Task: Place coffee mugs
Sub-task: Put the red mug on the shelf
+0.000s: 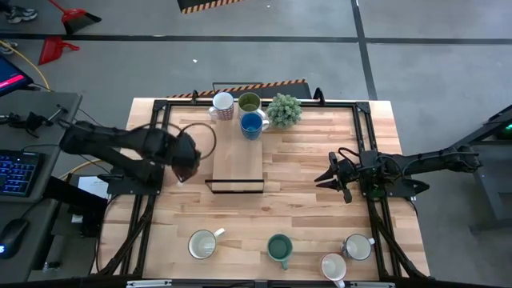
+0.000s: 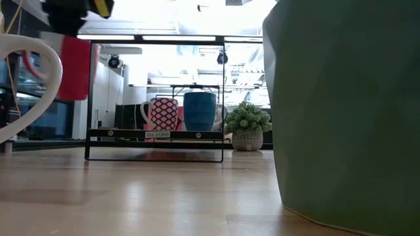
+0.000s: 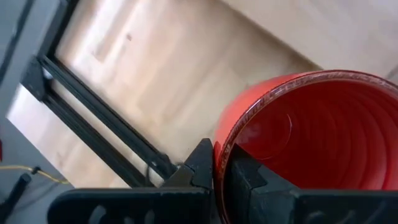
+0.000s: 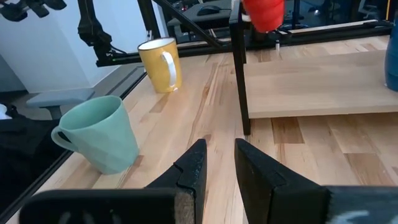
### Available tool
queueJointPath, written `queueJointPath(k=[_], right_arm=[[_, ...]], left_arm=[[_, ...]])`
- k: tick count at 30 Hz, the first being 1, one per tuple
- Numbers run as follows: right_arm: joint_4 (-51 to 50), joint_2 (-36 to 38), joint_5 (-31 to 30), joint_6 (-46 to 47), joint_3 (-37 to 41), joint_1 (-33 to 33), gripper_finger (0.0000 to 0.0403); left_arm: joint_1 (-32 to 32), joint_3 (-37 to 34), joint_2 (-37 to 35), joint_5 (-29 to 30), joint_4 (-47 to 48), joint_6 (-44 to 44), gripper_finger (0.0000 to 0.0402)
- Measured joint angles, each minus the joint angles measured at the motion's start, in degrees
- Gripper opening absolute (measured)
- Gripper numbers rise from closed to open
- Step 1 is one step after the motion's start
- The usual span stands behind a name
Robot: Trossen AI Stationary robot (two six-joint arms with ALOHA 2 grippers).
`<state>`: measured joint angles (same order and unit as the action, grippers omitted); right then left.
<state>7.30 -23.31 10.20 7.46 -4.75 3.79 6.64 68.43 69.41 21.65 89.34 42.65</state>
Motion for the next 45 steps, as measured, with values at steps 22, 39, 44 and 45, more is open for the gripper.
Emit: queueJointPath(k=[22,39,44,45], right_arm=[[-0.63,0.02,0.02,0.48,0.00,0.00,0.0066],[0.77,0.00,0.02,0.63,-0.01,0.00,0.0066],[2.52,0.02,0.02,0.65,-0.02,0.00,0.0066],[2.89,0.02,0.02,0.63,-0.02,0.00,0.0066]], left_arm=[[-26.77,2.36,8.89,-8.49,-28.07,-47.84,0.0004],[-27.26,2.36,16.24,-20.36,-34.09,-71.36,0.0004],[-27.26,2.36,16.23,-23.13,-34.26,-73.76,0.0004],[-27.26,2.36,16.24,-23.13,-34.29,-74.00,0.0004]])
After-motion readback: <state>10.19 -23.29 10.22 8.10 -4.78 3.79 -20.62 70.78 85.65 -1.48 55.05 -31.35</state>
